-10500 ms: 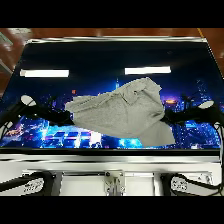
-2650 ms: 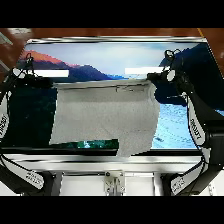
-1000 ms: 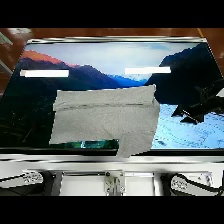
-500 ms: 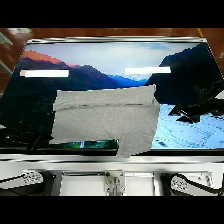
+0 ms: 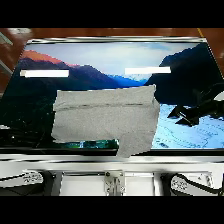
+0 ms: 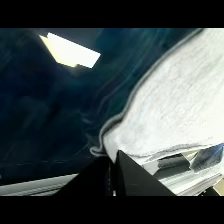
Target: Fold the shirts.
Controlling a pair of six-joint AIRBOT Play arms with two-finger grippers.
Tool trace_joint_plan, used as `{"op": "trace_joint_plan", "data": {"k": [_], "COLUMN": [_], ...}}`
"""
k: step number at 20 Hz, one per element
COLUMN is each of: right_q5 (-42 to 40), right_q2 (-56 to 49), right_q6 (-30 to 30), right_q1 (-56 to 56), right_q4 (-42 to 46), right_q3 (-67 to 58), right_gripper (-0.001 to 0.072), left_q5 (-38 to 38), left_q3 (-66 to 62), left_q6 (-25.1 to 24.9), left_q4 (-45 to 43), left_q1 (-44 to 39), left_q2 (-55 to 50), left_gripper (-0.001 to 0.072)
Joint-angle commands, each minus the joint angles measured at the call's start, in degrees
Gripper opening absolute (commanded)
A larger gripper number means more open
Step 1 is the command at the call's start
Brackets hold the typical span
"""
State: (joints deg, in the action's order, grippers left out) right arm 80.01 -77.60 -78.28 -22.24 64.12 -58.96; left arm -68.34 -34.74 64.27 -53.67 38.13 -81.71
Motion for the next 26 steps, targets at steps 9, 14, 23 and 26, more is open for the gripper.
{"op": "trace_joint_plan", "data": {"k": [9, 14, 23, 26], "right_q5": [-11.58, -18.78, -15.41, -17.05], "right_q2": [0.02, 0.02, 5.42, 5.18], "right_q6": [3.17, -0.33, -0.42, -5.22], "right_q1": [13.38, 18.38, 20.55, 20.55], "right_q4": [-3.32, -4.68, -5.42, -5.7], "right_q3": [19.54, 20.55, 14.88, 5.29], "right_gripper": [0.0555, 0.0555, 0.0056, 0.0056], "left_q5": [-2.6, -2.56, -0.68, -0.61], "left_q3": [0.04, 0.02, -2.19, -9.51], "left_q6": [-2.75, -3.5, -9.14, -8.94], "left_q4": [0.63, 0.87, 11.28, 16.33], "left_q1": [-0.07, -0.04, -0.33, -3.41], "left_q2": [1.18, 1.22, 3.58, 3.72], "left_gripper": [0.0038, 0.0038, 0.0036, 0.0036]}}
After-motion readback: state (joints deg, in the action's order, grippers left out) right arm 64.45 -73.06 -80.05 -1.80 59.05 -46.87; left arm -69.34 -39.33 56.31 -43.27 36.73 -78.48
